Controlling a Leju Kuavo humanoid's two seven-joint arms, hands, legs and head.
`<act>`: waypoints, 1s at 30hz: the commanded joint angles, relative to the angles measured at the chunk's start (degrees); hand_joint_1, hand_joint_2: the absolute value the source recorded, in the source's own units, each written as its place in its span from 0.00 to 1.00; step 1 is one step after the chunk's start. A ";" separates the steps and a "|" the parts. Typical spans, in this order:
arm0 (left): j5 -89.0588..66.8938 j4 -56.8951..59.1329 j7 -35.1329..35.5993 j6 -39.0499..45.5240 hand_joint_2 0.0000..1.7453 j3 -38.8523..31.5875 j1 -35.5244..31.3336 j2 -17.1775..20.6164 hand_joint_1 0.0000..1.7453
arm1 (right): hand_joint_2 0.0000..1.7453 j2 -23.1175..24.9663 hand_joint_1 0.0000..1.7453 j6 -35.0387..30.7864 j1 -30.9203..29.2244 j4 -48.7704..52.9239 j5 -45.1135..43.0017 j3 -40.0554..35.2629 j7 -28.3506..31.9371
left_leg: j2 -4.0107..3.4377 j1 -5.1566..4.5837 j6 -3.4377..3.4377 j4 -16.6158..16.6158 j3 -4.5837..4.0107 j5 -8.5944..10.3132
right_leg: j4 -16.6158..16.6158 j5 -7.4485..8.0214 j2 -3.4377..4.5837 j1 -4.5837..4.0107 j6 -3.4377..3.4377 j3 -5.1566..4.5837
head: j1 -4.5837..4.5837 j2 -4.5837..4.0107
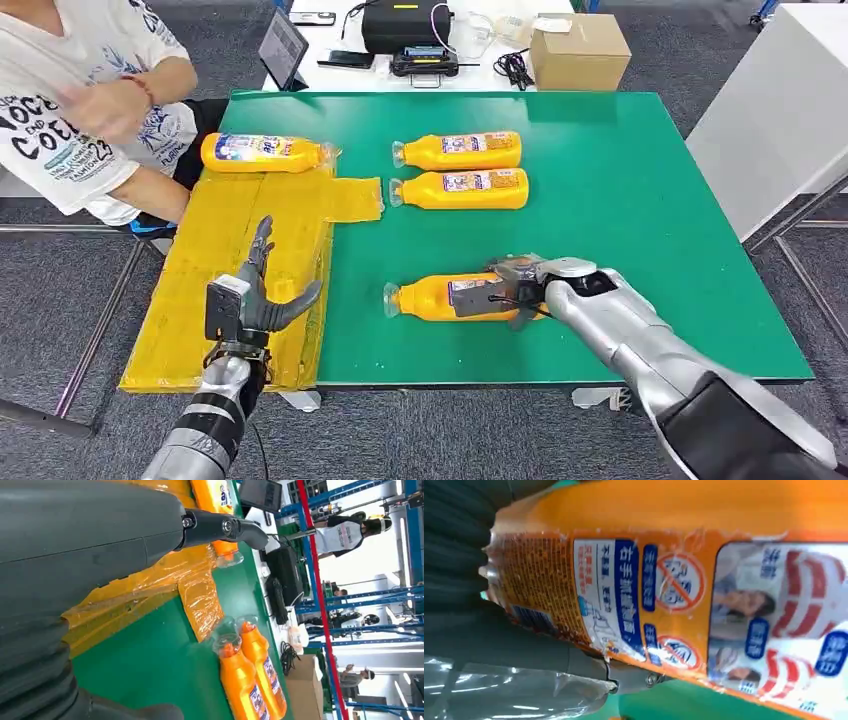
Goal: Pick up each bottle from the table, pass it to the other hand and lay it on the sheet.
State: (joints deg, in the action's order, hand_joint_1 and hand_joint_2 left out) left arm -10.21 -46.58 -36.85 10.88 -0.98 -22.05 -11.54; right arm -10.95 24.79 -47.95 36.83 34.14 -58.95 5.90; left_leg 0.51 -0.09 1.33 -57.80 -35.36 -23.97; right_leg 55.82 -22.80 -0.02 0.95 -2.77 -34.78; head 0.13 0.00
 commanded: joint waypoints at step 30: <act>-0.32 -3.59 0.09 -0.72 1.00 -0.86 2.94 -0.08 0.00 | 1.00 3.98 1.00 -32.62 25.46 26.57 -8.36 27.49 5.91 | 0.00 0.10 -0.07 0.09 0.24 -0.04 | -0.15 -0.03 -0.06 -0.11 0.09 0.25 | -0.02 0.00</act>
State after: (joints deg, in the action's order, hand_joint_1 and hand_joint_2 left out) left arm -10.03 -45.79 -37.29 10.01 -1.05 -21.31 -11.93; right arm -9.44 3.62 -41.99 38.08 26.14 -56.98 7.54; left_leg 0.48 -0.08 1.33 -57.80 -35.28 -23.97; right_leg 55.81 -22.80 -0.02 0.94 -2.77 -34.73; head 0.11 0.00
